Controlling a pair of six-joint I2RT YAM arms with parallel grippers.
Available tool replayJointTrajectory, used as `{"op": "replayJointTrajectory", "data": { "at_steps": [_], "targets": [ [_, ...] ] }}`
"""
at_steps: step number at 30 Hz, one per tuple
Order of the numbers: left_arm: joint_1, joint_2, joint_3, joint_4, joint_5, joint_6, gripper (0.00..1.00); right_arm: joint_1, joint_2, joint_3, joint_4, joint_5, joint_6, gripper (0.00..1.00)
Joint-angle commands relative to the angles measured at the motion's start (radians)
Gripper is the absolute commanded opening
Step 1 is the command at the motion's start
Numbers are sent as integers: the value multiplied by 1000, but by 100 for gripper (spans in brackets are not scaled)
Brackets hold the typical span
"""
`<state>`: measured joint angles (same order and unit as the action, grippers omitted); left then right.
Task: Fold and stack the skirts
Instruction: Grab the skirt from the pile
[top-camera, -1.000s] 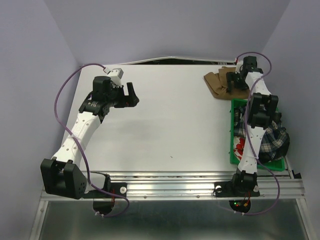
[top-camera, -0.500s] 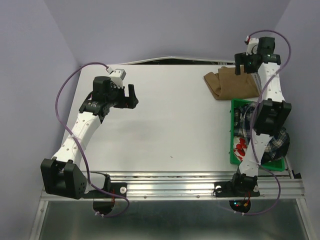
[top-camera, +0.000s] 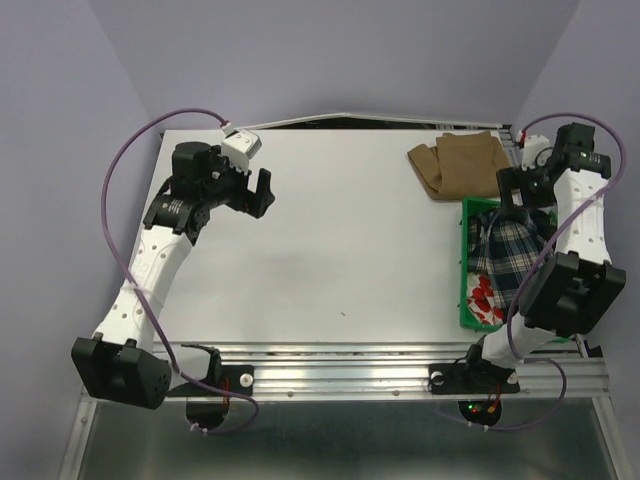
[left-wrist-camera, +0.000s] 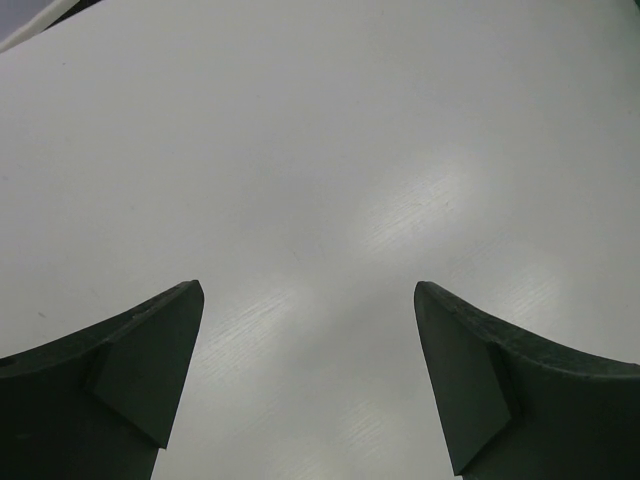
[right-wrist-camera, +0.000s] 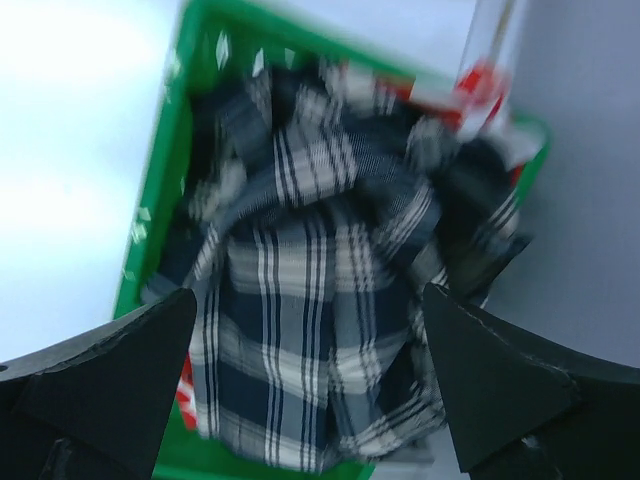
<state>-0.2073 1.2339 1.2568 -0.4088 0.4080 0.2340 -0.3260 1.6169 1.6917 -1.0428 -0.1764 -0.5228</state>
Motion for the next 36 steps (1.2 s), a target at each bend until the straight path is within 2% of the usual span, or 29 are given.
{"op": "replayJointTrajectory", "data": {
  "at_steps": [1,6,9,12,13,14,15,18,19,21,26,29,34,36],
  "targets": [
    [3,-102,-46,-25,74,51,99,-59,-69,-145,-100,14,-69,100],
    [3,-207,-146,-7,89,50,99,-59,-74,-329,3,55,-28,100],
    [3,-257,-194,8,77,44,99,-59,-31,-359,67,54,21,100],
    [3,-286,-220,8,71,42,99,-59,-3,-375,131,93,36,93],
    [3,-292,-224,8,65,42,99,-59,3,-371,141,106,38,81],
    [3,-295,-227,8,63,44,99,-59,6,-363,147,116,40,76],
    [3,-303,-232,10,58,47,99,-59,8,-347,156,135,43,64],
    [3,-303,-232,18,58,44,99,-59,8,-323,188,173,35,43],
    [3,-301,-231,18,61,42,99,-59,11,-314,191,176,32,21],
    [3,-291,-221,18,66,39,99,-70,24,-273,190,219,33,1],
    [3,-278,-209,16,60,39,99,-90,-17,-161,156,178,21,1],
    [3,-277,-206,24,63,31,99,-90,-58,-14,86,79,41,1],
    [3,-269,-195,34,72,21,99,-90,-83,284,12,-40,130,1],
    [3,-266,-185,36,71,19,99,-90,-62,465,-9,-75,161,1]
  ]
}}
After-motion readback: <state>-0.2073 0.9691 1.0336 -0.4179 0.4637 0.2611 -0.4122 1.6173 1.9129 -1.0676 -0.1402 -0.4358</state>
